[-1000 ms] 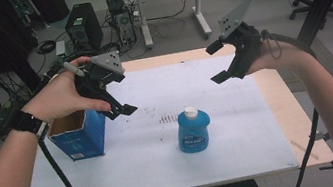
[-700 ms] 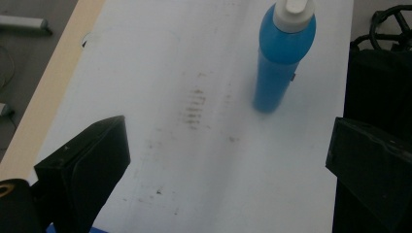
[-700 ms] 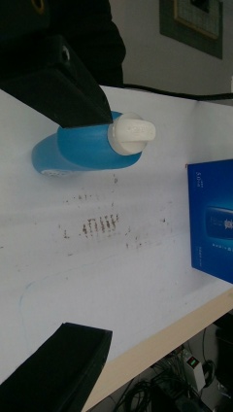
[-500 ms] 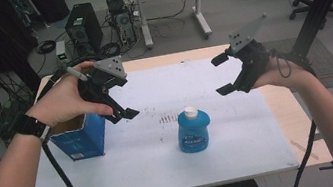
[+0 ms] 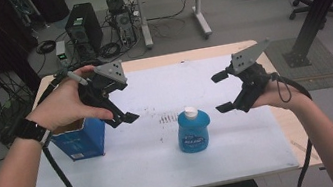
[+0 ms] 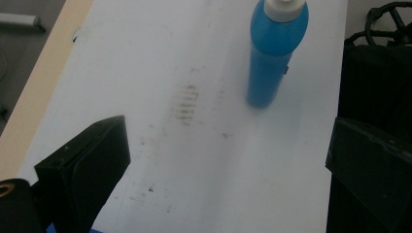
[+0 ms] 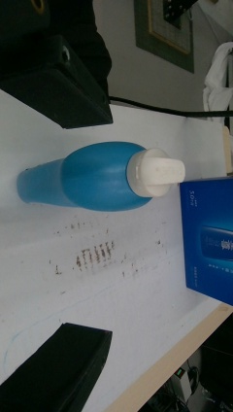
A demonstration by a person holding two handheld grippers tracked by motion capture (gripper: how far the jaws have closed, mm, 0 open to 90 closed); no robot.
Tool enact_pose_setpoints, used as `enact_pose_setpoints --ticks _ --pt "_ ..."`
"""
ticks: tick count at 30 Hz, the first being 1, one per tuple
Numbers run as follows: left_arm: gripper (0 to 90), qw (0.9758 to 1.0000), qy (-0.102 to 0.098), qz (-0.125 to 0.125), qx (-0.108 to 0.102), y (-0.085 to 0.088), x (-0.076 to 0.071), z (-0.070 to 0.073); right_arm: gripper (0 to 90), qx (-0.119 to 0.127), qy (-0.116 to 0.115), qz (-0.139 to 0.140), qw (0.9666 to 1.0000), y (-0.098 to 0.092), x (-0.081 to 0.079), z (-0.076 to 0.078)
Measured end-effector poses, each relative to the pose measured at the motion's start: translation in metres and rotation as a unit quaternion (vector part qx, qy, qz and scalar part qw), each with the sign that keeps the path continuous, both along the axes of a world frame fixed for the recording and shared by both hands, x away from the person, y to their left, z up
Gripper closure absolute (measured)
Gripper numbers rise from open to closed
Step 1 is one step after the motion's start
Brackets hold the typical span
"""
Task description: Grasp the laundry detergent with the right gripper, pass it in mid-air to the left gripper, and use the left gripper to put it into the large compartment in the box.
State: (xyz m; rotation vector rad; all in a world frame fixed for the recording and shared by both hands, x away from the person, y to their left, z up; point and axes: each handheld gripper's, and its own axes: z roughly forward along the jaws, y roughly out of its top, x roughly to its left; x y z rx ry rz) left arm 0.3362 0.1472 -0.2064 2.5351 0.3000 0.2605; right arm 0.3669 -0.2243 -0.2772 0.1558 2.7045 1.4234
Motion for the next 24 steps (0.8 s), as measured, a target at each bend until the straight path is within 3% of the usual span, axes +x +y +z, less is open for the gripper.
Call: enact_pose_setpoints --ticks 12,24 --pt "3.8 1.0 0.007 -0.002 0.0 0.001 0.0 -0.004 1.9 0.026 0.015 -0.012 0.9995 0.005 -0.011 -0.042" --pt "3.4 0.9999 0.007 -0.008 -0.001 0.0 0.0 -0.005 1.1 0.048 0.042 -0.012 0.9979 0.014 -0.013 -0.07"
